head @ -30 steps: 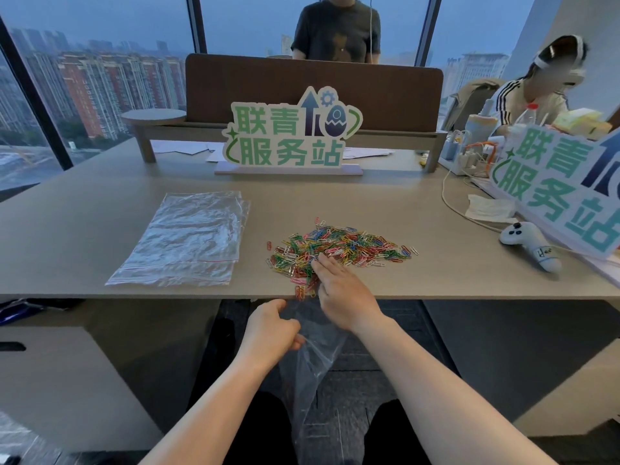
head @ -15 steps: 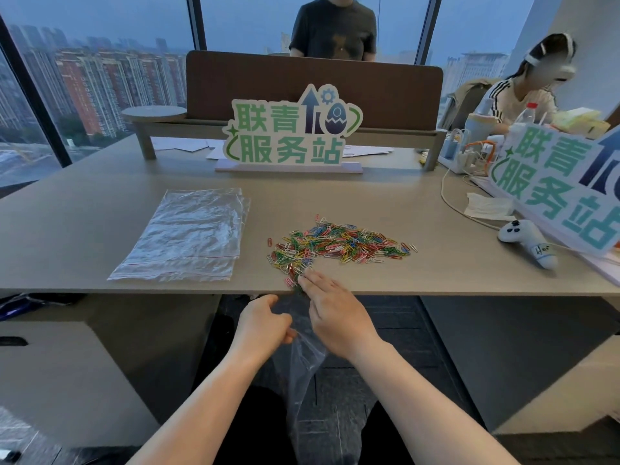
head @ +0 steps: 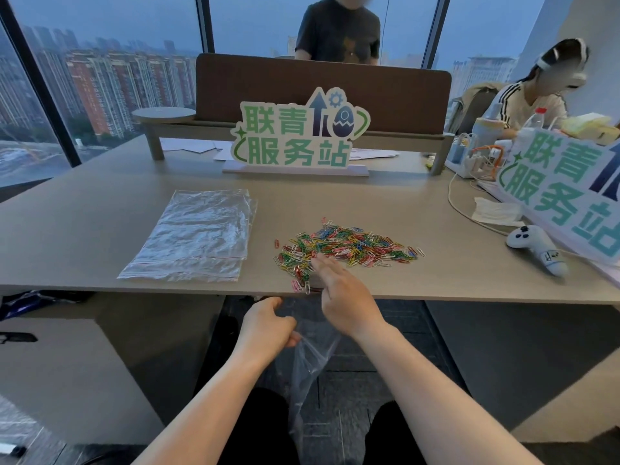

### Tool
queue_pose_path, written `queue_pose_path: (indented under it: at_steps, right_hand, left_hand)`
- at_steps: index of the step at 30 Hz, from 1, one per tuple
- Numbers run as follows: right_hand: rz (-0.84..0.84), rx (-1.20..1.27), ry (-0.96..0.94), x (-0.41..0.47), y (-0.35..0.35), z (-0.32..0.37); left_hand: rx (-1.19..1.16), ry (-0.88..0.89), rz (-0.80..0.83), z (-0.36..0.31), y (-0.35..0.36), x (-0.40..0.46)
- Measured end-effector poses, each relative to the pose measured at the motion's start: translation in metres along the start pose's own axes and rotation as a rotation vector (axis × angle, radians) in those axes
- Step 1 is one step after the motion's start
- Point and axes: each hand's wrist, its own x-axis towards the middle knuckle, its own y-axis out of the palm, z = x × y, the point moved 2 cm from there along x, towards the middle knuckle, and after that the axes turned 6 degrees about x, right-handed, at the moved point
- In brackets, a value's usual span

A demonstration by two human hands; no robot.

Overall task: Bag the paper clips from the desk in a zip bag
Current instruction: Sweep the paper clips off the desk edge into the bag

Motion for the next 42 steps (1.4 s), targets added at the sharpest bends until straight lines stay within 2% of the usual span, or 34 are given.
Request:
queue_pose_path:
  at_steps: [5, 9, 22, 35, 42]
  right_hand:
    - [0.155, -0.071, 0.019, 0.029, 0.004, -0.001]
    - [0.178, -0.110, 0.002, 0.032, 0.008, 0.000]
    - [0.091, -0.051, -0.051, 0.000, 0.021, 0.011]
    - [0.078, 0.025, -0.099, -0.036, 0.029, 0.035]
    - [-0.088, 0.099, -0.056, -0.014, 0.015, 0.026]
  left_hand:
    - [-0.024, -0.012, -0.014, 0.002, -0.003, 0.001]
    - [-0.035, -0.020, -0.010, 0.002, -0.004, 0.002]
    - [-0.025, -0.018, -0.042, 0.005, -0.010, 0.002]
    - [-0.052, 0.015, -0.062, 0.015, -0.012, 0.008]
    - [-0.051, -0.010, -0.066, 0.011, -0.015, 0.003]
